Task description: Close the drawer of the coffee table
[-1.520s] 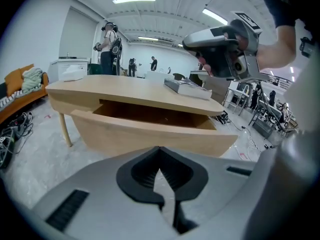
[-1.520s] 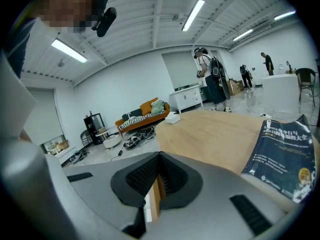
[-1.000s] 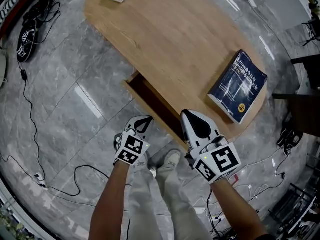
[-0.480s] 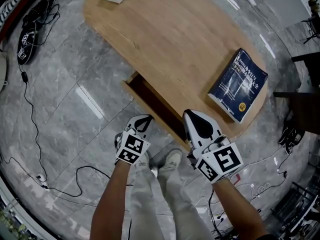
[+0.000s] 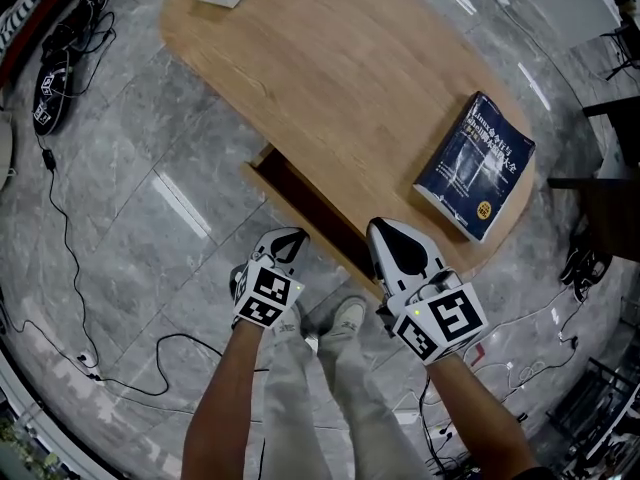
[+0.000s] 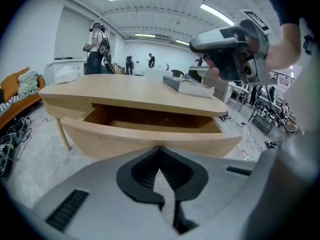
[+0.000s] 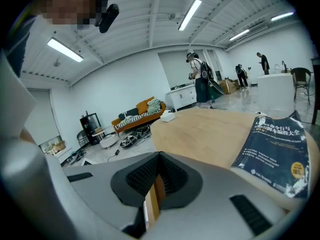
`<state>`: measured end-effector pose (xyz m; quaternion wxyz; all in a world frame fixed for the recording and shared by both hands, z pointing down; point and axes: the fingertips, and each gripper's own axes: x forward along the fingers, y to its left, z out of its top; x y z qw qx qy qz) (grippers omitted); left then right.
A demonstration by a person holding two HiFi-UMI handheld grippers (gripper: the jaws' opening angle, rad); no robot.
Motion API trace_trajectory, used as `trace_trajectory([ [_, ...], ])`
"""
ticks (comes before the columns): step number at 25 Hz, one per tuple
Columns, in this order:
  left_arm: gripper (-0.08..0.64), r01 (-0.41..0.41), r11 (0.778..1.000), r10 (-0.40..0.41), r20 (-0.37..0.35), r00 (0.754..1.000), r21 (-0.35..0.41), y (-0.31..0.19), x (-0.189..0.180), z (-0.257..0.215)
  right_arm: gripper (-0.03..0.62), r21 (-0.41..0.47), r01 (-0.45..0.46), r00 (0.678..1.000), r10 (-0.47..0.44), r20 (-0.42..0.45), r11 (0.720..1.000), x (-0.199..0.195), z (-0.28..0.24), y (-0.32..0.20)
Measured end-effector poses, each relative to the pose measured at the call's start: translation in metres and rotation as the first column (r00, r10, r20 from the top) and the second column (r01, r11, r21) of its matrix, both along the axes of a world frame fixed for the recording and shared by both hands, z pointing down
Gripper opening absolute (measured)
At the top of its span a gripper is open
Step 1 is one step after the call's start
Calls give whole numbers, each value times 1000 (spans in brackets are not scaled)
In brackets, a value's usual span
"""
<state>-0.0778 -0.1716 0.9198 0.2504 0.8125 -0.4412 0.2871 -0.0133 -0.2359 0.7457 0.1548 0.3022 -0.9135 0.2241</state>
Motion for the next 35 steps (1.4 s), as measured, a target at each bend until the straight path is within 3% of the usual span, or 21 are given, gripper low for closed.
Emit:
trace_trajectory([
  [17,2,20,1000,-20,-15,1000,-4,-29,16,-1,12,-1,-43,999,42,-14,999,23,2,-14],
  [35,3,-22,1000,22,-4,1000,4,-67,34,-1,12,-9,-93,995,93,-25,996,49,5,-30],
])
